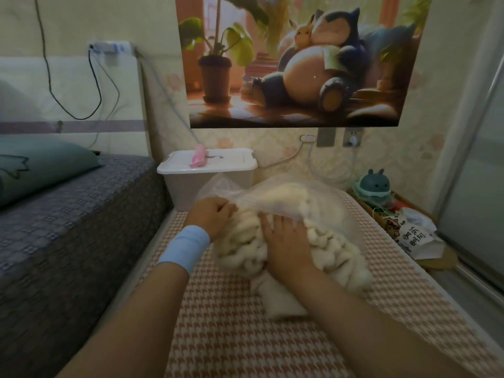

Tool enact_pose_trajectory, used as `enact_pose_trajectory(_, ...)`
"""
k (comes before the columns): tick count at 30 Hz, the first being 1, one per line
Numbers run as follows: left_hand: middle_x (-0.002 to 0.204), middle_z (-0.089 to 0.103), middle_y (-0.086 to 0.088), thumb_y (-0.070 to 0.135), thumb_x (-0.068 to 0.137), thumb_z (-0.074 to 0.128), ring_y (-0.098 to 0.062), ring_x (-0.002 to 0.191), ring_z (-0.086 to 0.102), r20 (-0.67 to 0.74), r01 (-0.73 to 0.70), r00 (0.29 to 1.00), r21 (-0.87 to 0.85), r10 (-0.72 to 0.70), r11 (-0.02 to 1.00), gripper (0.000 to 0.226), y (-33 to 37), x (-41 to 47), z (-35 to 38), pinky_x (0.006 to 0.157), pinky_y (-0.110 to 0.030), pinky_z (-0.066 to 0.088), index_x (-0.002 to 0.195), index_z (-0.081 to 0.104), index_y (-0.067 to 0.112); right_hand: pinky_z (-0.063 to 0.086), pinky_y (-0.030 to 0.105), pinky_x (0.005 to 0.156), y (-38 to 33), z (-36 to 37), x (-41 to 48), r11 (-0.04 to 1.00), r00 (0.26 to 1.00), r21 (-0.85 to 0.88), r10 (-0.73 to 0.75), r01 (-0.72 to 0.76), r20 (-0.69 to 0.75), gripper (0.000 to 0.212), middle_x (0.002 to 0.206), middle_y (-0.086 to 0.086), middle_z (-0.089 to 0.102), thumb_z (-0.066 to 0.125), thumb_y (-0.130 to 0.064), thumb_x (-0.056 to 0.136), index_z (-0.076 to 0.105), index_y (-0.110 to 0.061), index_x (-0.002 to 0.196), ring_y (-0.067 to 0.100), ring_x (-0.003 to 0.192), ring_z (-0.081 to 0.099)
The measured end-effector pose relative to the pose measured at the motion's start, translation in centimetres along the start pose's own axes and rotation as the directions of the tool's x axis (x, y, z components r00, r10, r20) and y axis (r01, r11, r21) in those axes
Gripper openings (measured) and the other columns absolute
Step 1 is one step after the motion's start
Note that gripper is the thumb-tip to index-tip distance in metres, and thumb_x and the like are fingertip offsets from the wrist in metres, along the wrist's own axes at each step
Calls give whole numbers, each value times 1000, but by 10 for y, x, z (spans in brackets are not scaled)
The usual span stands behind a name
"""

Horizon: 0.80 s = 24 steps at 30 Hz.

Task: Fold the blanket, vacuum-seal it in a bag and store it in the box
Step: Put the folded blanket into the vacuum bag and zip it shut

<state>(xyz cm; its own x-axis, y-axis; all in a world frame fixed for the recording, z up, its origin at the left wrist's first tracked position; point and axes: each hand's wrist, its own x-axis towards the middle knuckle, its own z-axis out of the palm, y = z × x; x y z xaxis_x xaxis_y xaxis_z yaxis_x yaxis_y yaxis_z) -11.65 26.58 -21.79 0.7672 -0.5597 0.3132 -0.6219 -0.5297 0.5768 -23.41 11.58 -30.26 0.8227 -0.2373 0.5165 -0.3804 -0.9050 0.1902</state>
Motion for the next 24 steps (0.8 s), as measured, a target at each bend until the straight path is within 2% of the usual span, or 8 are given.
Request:
enact_pose_trajectory(4,83,70,4,35,92,58,-13,75,60,-8,-269,963,54,270,962,21,11,-26,3,74,-25,46,87,74,22,29,49,110,34,1,18,983,988,118,149,-142,-51,57,138,12,55,57,-44,91,50,-21,143,34,122,53)
enact_pose_trajectory(6,83,66,6,32,85,68,-10,74,59,44,-297,954,14,296,955,14,9,-32,12,74,-23,48,95,72,24,25,46,113,44,2,21,982,987,121,152,-144,-56,60,145,10,50,41,-49,94,45,-21,147,33,129,49)
enact_pose_trajectory(9,111,53,3,32,75,75,-18,101,53,121,-211,973,117,197,971,49,-16,-29,25,94,-33,47,121,56,34,43,52,102,46,2,17,992,994,61,110,-110,3,76,148,17,47,54,-51,84,40,-20,151,38,130,50)
enact_pose_trajectory(12,123,45,-2,34,84,68,-27,105,51,43,-28,999,90,24,996,47,-35,-24,34,90,-38,47,126,46,36,47,54,95,33,-1,5,992,993,-53,116,-118,-30,79,136,27,55,62,-47,81,44,-9,148,42,124,54)
enact_pose_trajectory(15,117,60,-8,23,98,48,-25,91,58,-94,42,994,-65,-48,997,24,-32,-18,35,77,-31,47,120,56,26,32,68,105,6,2,-15,984,980,-95,-162,152,-114,73,152,31,34,43,-42,90,28,-8,153,47,137,39)
enact_pose_trajectory(19,111,67,-10,18,98,43,-28,93,61,-159,-55,987,-124,35,991,27,-20,-13,24,83,-39,53,116,63,19,1,81,104,-3,11,-32,933,946,-164,-325,322,9,102,165,19,-5,59,-70,71,18,-34,157,38,152,2)
enact_pose_trajectory(21,115,65,-7,19,97,46,-27,100,60,-193,-157,970,-39,146,987,28,-11,-12,17,89,-38,50,120,62,18,6,82,103,8,13,-19,942,968,-223,-252,249,16,100,165,18,-1,67,-66,71,23,-36,155,40,151,11)
enact_pose_trajectory(24,109,64,-5,19,92,56,-22,91,59,-289,-312,904,58,315,948,29,1,-15,12,84,-37,51,121,62,18,29,79,97,28,6,14,967,986,-198,-165,160,-7,81,157,19,34,71,-49,76,41,-32,150,42,138,41)
